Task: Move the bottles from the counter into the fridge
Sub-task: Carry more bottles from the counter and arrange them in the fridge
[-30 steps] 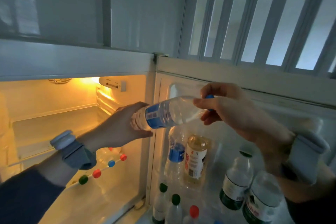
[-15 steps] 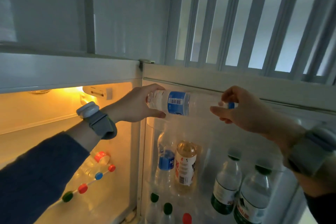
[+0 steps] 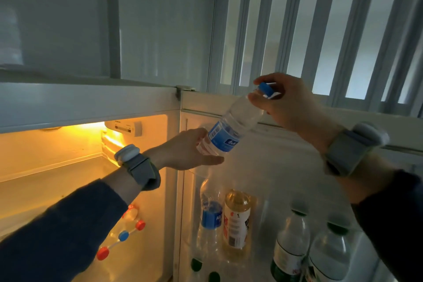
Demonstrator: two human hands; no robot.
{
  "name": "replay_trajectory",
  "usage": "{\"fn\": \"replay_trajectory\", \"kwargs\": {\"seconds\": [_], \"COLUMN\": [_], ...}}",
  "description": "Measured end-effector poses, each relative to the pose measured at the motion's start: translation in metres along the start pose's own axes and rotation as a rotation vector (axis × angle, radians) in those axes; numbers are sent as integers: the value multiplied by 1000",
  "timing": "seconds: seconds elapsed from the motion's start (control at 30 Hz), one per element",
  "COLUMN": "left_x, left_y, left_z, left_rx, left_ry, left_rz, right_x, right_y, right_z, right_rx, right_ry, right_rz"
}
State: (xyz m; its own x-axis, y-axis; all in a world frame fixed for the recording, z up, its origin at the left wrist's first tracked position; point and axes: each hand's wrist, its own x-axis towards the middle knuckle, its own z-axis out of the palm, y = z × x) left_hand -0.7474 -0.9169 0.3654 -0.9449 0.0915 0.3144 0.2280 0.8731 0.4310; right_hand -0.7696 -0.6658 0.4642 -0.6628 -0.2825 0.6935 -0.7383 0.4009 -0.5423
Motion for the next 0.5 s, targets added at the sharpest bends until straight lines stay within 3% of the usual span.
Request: {"fn": "replay_trajectory", "kwargs": {"seconds": [0.17,0.33,0.5], "left_x": [3,14,21], "left_y": [-3,-2,8], "left_z": [-8,-18,-26], "left_rx": [10,34,105], "left_ry": [-22,-69,-200], "left_rz": [-12,34,107], "right_x": [-4,-26,-41], "right_y": [2,19,31], "right_z": [-1,-30,-38], "right_rx": [-88,-327,-315], "right_ry": [-49,-313,-463], "right_rz": [-3,194,346]}}
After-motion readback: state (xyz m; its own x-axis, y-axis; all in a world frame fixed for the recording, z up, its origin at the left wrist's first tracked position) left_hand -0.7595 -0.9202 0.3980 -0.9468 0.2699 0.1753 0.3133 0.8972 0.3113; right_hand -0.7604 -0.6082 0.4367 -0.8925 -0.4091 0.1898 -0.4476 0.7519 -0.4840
